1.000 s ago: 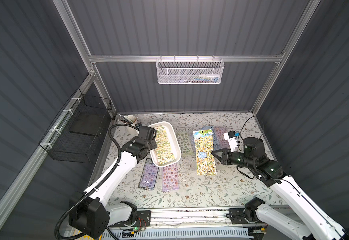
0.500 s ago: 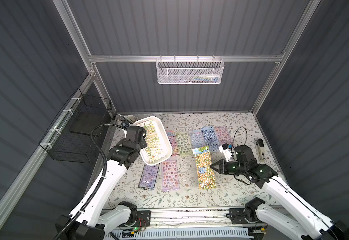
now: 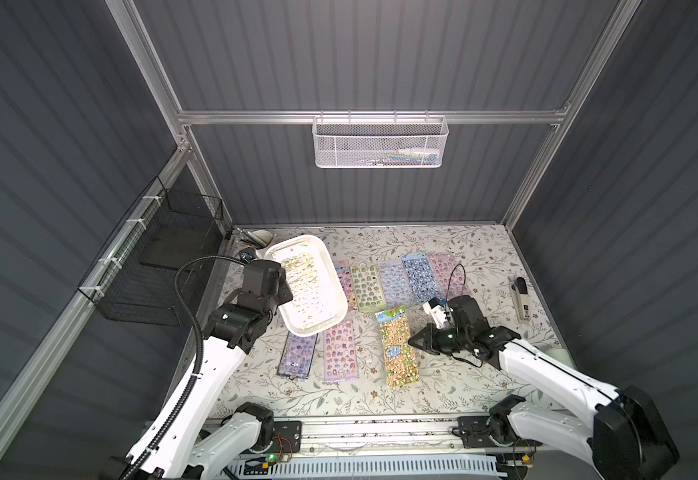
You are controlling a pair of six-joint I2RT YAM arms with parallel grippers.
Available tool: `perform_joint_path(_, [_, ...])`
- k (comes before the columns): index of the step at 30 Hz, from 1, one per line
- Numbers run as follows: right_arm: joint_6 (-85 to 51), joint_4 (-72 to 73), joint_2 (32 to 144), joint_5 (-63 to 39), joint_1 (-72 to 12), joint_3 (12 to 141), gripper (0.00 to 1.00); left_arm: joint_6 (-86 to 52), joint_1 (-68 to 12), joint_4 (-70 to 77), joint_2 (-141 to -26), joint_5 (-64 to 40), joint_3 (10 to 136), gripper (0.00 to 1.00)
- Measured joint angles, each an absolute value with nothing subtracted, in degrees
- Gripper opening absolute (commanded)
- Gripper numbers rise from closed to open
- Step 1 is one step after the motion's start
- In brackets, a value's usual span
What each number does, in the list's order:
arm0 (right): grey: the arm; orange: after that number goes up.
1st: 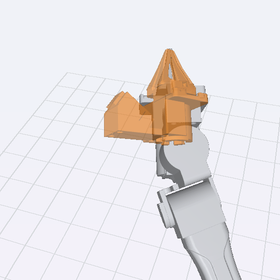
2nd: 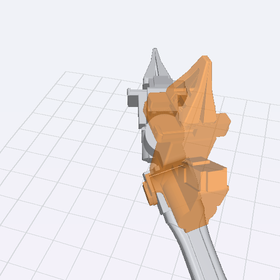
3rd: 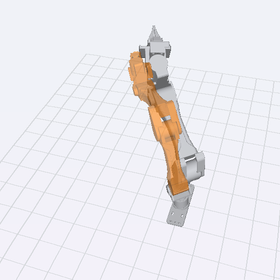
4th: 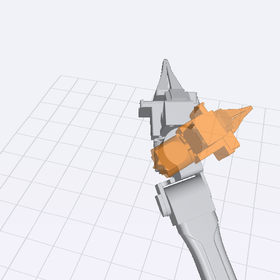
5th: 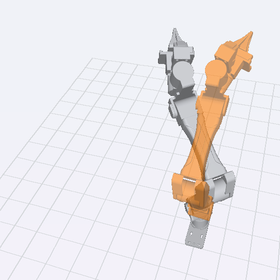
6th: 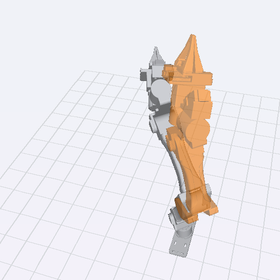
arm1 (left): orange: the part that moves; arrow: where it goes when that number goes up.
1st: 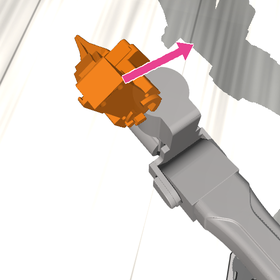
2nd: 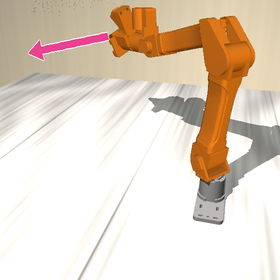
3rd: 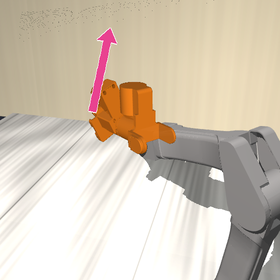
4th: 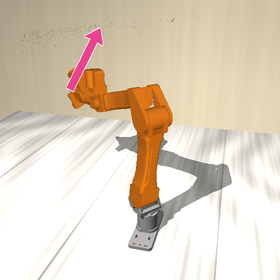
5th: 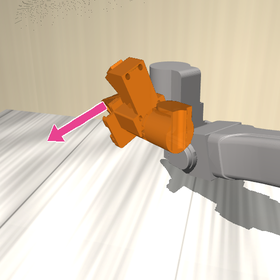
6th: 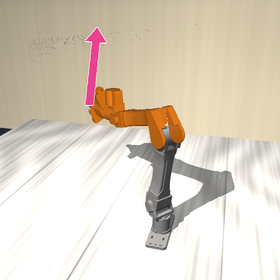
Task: Take the stickers out of the storage box
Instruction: Place the sticker at the center of the board.
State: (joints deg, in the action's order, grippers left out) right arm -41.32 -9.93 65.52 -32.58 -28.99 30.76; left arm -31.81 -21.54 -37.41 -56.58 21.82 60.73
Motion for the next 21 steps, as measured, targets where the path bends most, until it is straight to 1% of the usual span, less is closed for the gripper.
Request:
perform_joint_path(4, [-42.6,-6.4,72.6,-31.9,-31.8,32.1,0.0,-31.4,-21.5,-36.2,-56.8,18.5,59.8,0.0])
perform_joint_path(9, [-44.2,-1.9,79.3,-31.0,-34.1,34.3,0.0,-31.2,-21.5,-35.8,-56.8,16.7,59.6,0.0])
perform_joint_path(14, [-46.3,2.2,83.9,-29.6,-35.0,34.6,0.0,-31.0,-21.5,-35.3,-56.9,15.6,59.6,0.0])
perform_joint_path(21, [-48.1,6.0,88.1,-27.9,-35.0,35.6,0.04,-31.0,-21.5,-34.1,-58.9,14.2,59.5,0.0])
